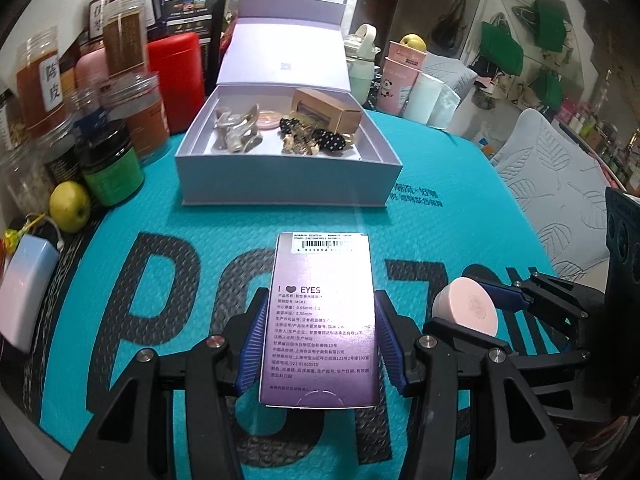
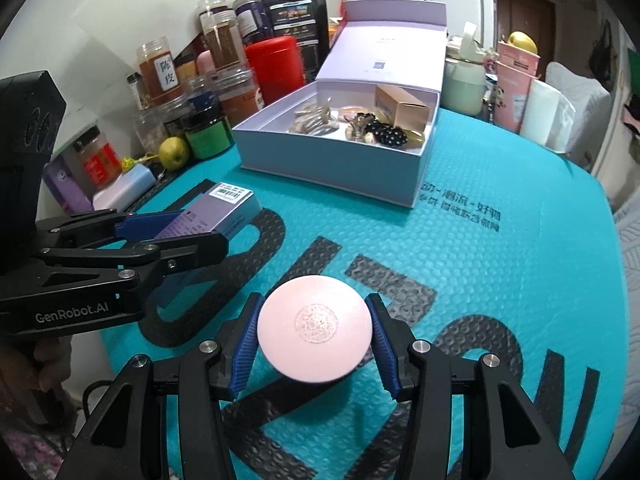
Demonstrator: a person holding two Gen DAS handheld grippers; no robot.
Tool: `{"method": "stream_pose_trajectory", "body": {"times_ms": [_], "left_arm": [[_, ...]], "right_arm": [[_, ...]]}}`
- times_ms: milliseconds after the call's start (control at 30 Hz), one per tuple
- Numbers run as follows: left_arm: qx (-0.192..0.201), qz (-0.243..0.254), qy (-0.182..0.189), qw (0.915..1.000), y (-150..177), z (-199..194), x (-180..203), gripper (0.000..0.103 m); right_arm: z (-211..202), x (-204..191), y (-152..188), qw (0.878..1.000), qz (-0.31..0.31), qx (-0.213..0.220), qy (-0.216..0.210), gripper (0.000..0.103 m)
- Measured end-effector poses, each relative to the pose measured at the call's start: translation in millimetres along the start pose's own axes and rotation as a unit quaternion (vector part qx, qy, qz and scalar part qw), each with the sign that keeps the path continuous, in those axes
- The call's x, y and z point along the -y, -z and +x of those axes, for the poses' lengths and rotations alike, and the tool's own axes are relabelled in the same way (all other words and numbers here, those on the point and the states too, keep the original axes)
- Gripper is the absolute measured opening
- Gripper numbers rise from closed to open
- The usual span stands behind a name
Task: Organize rigid objects
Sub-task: 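Lift and carry the card box and pink compact toward the gift box with both tools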
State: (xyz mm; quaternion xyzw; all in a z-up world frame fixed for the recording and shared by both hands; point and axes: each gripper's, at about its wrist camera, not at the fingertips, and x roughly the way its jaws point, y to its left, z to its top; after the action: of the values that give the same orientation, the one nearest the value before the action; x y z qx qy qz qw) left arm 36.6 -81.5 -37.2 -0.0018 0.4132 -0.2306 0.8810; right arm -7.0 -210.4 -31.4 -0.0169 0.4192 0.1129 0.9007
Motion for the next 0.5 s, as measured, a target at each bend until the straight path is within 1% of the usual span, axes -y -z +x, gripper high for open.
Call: {"method": "stream_pose_trajectory", "body": {"times_ms": [167, 233, 333, 400, 500], "left_arm": [[0.004, 0.001, 0.016, 0.9999, -12, 3, 5, 0.05], [0.008, 0.005, 0.016, 0.9998, -16, 4, 7, 0.05], [0.011, 0.009, 0.017, 0.9998, -24, 5, 9, 0.05], [0.014, 0.015, 0.017, 0.9997, -29, 4, 11, 0.05], [0.027, 0.024, 0.011, 0.9993, -38, 1, 12, 0.05]], "right_arm": [[-1, 7, -11, 1.0, 0.007, -0.006, -0.014, 0.05], [-4, 8, -17, 1.0, 0.004, -0.002, -0.011, 0.05], [-8, 11, -25, 1.0, 0.005, 0.002, -0.018, 0.05], [-12, 11, -32, 1.0, -0.002, 0.006, -0.014, 0.05], [-15, 12, -41, 1.0, -0.01, 0.012, -0.011, 0.05]]}}
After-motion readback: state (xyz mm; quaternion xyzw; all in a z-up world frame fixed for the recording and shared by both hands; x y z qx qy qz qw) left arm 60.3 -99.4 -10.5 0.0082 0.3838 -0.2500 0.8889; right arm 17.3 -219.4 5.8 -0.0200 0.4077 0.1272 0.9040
